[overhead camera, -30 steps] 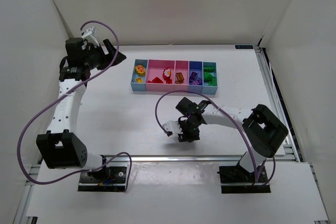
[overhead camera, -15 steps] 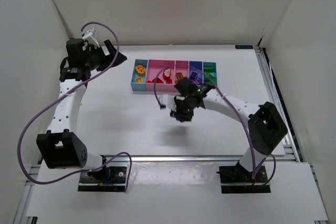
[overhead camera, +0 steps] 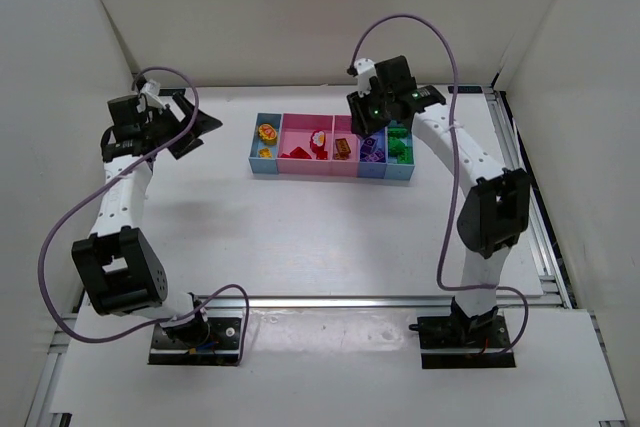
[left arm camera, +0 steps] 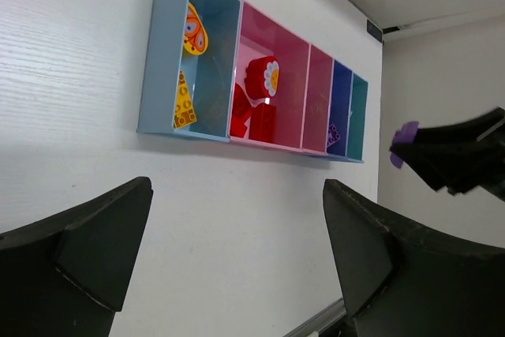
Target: Sort the legos into containers by color
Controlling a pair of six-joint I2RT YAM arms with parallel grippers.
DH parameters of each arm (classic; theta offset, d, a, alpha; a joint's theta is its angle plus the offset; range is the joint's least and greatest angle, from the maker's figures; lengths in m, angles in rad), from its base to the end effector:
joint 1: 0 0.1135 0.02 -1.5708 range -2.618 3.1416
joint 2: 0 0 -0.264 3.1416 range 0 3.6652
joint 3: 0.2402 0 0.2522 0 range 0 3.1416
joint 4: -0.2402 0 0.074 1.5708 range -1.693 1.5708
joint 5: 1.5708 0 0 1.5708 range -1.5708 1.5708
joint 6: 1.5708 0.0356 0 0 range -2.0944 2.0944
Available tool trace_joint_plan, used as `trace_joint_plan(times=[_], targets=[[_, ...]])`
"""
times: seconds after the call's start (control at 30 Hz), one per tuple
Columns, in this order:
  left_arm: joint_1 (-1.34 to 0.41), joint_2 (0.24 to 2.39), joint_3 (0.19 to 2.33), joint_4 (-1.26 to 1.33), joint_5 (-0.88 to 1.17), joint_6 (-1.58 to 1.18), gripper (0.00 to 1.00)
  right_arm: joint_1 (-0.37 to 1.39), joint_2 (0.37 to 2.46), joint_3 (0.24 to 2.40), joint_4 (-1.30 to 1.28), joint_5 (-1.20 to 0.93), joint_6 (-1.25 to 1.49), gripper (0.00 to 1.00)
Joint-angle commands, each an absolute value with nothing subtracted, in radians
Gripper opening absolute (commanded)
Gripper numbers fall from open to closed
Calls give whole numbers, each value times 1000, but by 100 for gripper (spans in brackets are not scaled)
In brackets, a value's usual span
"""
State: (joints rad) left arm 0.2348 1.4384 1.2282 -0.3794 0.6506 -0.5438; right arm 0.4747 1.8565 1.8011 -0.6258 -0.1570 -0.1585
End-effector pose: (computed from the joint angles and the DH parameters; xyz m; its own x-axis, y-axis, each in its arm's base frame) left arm 0.3185 0.0540 0.3259 -0.6203 -0.5717 -0.5370 -0.0192 0.6955 -0.7182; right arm 0.3773 0.2002 0.3444 -0.4648 -0.4141 -0.7826 -0.6409 0.7672 -0.0254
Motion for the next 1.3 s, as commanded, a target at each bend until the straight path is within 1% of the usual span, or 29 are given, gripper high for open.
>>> trace_joint_plan(times=[0.0, 0.13, 0.4, 0.47, 0.53, 0.57, 0.63, 0.73, 0.83, 0.87, 0.9, 0.97, 1.0, 1.07, 1.27], targets=[[229, 1428, 1253, -351, 732, -539, 99, 395, 1927, 1864, -650, -170, -23, 0], [230, 1448, 1304, -376, 680, -512, 99, 361, 1996, 1894, -660, -198, 40, 0], [229, 1460, 1315, -376, 678, -505, 99, 318, 2095, 1925, -640, -212, 83, 0], [229, 1466, 1316, -377, 680, -500, 99, 318, 2124, 1942, -638, -213, 83, 3], [229, 1471, 1321, -385, 680, -492, 100, 314, 2147, 1968, -640, -207, 87, 9], [229, 1474, 1321, -388, 677, -489, 99, 311, 2170, 1979, -640, -207, 87, 11], [230, 1479, 1324, -400, 673, -483, 99, 310, 2189, 1996, -638, -198, 87, 21], [232, 1482, 1333, -410, 667, -465, 99, 308, 2215, 2005, -635, -187, 81, 23], [229, 1480, 1347, -419, 643, -448, 100, 304, 2223, 2002, -627, -166, 74, 22], [229, 1486, 1354, -426, 640, -440, 99, 304, 2226, 2000, -620, -164, 69, 25], [229, 1486, 1358, -434, 634, -433, 100, 302, 2226, 2000, -618, -167, 66, 30], [229, 1491, 1370, -446, 630, -404, 99, 302, 2227, 2003, -615, -176, 57, 49], [224, 1494, 1380, -459, 627, -394, 100, 302, 2229, 2006, -611, -196, 45, 60], [218, 1499, 1388, -474, 621, -367, 99, 304, 2221, 2011, -606, -201, 43, 73], [176, 1506, 1417, -523, 560, -279, 100, 308, 2154, 2002, -603, -236, 28, 88]])
